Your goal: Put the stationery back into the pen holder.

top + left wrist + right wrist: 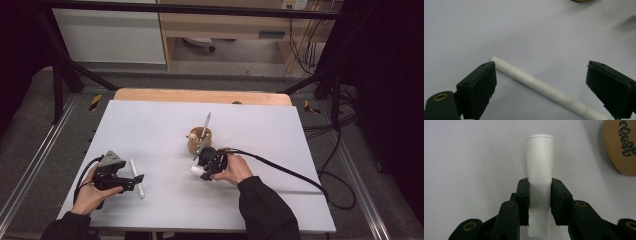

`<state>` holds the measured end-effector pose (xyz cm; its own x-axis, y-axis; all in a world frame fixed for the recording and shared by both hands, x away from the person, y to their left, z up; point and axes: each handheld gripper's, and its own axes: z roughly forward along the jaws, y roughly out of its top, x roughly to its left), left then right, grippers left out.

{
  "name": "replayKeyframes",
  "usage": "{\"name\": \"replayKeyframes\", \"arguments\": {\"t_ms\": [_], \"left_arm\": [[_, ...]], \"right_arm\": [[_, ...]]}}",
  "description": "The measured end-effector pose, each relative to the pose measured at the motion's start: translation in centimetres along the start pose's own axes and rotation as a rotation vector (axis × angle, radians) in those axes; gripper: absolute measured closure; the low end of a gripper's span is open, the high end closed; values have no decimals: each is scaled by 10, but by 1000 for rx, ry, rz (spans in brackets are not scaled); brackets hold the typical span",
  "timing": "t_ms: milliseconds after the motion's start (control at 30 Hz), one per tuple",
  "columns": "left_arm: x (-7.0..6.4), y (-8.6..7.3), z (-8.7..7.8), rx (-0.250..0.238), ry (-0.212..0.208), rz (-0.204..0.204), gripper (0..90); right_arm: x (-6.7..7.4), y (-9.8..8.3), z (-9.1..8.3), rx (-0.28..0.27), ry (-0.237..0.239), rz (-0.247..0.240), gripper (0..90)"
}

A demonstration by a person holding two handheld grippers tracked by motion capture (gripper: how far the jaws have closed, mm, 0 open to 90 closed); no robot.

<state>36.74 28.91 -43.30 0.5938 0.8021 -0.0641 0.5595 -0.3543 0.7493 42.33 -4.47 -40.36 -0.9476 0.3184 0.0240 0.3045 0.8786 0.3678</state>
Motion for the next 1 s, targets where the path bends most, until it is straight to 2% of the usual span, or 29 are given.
{"name": "replayKeyframes", "arguments": {"t_ms": [200,267,400,567,733,1000], "left_arm": [[0,0,0,-1,0,-2,95],[0,0,-1,-2,0,-3,95],[0,0,0,-1,-1,-3,95],[0,0,0,-2,-1,-7,95],[0,0,0,-4,-2,-8,95],[1,0,-1,-4,3,-9,95]], "right_arm": [[0,-2,-12,-36,-17,5,708],[2,-2,-16,-49,-35,-8,708],[2,-5,-24,-65,-38,-10,708],[0,-11,-34,-107,-52,7,708],[-2,-19,-44,-162,-70,40,708],[-7,-36,-57,-287,-95,107,708]]}}
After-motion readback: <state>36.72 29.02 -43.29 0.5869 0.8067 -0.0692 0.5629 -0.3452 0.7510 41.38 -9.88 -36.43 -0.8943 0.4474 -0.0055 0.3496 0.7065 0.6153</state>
